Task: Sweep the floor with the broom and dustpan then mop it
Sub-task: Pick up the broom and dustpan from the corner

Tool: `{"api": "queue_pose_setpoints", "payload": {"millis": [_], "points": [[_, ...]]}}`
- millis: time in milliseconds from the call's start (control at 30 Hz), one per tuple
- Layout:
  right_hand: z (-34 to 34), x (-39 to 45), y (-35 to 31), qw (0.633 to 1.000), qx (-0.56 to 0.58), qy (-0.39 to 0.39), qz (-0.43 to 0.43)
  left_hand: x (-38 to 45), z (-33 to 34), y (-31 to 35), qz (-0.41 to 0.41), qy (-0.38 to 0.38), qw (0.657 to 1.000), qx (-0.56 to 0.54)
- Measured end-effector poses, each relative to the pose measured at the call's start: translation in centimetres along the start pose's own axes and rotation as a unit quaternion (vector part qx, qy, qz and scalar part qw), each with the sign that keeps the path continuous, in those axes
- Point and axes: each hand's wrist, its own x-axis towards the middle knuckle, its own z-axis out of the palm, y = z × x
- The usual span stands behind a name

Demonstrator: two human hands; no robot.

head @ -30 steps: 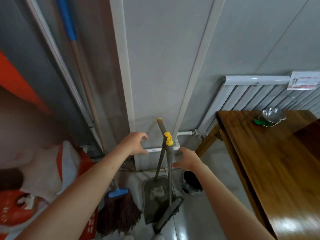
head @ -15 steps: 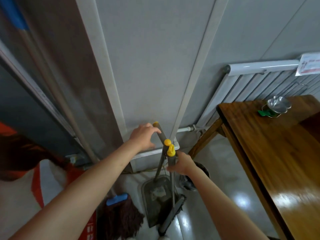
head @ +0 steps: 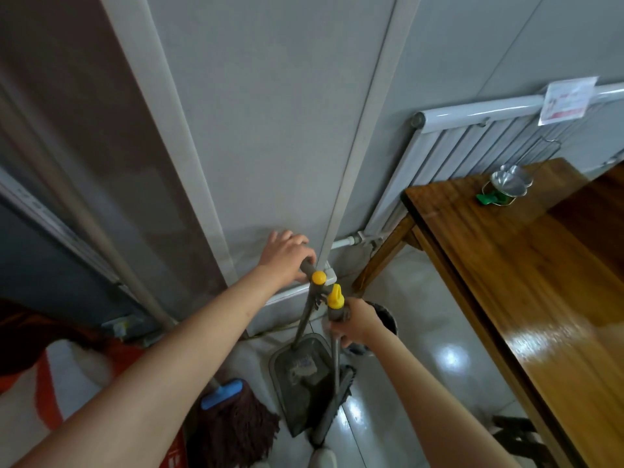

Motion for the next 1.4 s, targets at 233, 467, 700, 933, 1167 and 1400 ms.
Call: {"api": "queue_pose_setpoints", "payload": {"millis": [233,467,700,933,1167,1400], "points": [[0.4,-2.8,0.8,0.985,0.163,-0.037,0.048,-0.8,-0.1,0.2,0.029,-0.059,0.998,-0.018],[1.1,-5.0,1.0,0.939,0.291,-0.059,0.175,-3.6,0.2,1.5,0.033,-0.087,0.996,-0.009],[-0.4,-7.8,3.1,0.878,0.443,-0.052,0.173,-6.3,0.4,5.4,0.024,-0.060,0.997,-0.041],[-3.6,-12.1,8.7,0.900,0.390,-0.079,0.175,-10.7,1.4,10.5,-0.067,-0.009,0.994,-0.091],[-1.4,-15.8,13.2,0.940,0.246,-0.138,0.190,-15.2,2.9,15.9,-0.133,0.003,0.985,-0.107],[2.7,-19.4,18.2,0.958,0.129,-0.150,0.207,-19.2,4.7,19.9,-0.139,-0.028,0.983,-0.113]]}}
